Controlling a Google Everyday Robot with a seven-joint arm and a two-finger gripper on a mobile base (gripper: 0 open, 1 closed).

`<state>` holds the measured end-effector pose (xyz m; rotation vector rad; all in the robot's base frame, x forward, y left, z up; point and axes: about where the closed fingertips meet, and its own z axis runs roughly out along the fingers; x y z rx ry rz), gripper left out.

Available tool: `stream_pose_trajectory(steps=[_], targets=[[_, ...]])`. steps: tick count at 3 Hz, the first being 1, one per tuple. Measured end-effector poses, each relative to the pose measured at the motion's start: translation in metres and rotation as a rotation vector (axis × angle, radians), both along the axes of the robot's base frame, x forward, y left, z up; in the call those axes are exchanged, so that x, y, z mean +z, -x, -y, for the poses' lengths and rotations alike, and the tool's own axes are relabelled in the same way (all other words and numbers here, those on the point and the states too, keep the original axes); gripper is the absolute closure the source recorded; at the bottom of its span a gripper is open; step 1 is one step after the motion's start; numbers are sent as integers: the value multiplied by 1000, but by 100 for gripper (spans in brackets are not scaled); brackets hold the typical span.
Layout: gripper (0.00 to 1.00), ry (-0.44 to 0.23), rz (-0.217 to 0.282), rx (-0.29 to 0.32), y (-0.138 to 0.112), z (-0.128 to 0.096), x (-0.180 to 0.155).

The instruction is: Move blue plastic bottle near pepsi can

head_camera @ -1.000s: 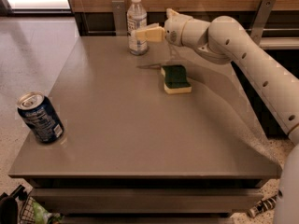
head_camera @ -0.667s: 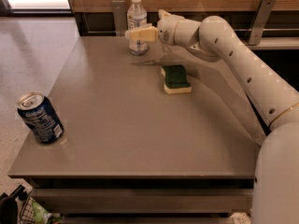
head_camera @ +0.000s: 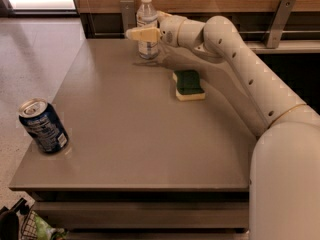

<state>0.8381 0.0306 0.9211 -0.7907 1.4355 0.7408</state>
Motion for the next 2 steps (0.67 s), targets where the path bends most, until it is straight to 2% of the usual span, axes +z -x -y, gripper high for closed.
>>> stream_pose_trajectory(steps=[1,2], targets=[[46,-2,-1,8,0,-5,0],[69,-2,-1,12,0,-8,-1]])
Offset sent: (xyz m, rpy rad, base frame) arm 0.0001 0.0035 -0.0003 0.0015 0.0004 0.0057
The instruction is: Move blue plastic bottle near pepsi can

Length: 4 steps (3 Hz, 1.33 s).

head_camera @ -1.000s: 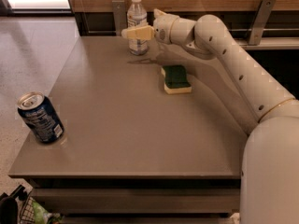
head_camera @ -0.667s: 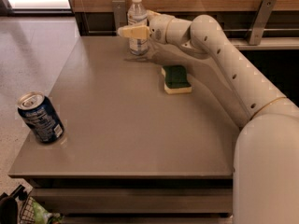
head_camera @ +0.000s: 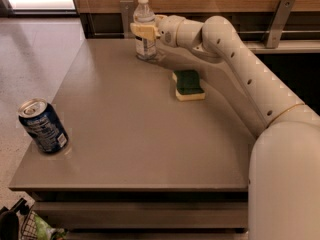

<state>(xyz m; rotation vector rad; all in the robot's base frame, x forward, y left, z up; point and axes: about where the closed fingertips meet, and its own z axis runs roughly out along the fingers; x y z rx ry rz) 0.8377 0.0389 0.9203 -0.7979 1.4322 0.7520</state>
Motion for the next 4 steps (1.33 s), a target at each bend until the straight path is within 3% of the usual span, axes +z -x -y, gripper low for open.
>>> stream_pose_trajectory(steps=[1,2,3,4], targets=[[92,0,-1,5,0,-3,0],[100,-1,-1,8,1,-6,-1],[100,-1,-1,8,1,-6,-1],[100,23,7,31,13,5,26]])
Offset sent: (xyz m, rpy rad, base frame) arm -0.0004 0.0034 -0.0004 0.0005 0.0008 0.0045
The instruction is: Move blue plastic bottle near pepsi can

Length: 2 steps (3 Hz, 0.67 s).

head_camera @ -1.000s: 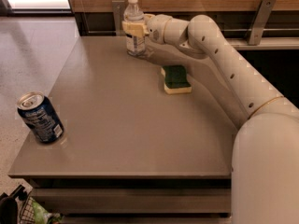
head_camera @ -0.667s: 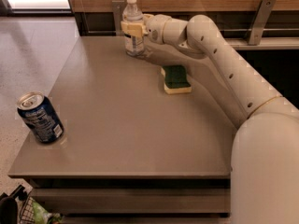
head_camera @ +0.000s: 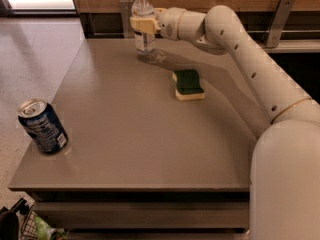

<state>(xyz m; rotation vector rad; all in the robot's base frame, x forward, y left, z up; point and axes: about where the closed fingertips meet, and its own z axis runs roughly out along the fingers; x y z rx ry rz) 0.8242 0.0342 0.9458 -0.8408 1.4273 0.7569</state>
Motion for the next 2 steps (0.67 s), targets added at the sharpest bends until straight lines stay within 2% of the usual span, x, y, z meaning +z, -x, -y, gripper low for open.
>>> stream_pose_trajectory(steps=[2], targets=[[100,9,19,42,34,25,47]])
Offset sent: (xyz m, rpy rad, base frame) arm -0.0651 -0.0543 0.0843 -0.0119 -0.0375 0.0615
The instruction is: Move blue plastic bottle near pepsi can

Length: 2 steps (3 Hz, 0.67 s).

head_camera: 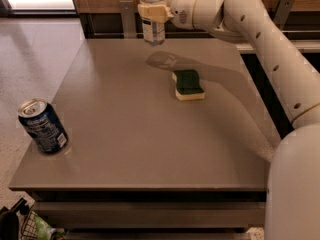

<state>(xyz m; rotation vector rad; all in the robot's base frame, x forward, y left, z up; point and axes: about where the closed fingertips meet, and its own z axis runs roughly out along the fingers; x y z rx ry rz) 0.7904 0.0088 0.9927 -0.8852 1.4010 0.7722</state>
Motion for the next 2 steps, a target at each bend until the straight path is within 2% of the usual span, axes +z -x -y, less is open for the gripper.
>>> stream_pose_trajectory(steps=[1,2], targets=[[100,-16,38,23,51,17,37],[100,-30,67,36,85,22,55]])
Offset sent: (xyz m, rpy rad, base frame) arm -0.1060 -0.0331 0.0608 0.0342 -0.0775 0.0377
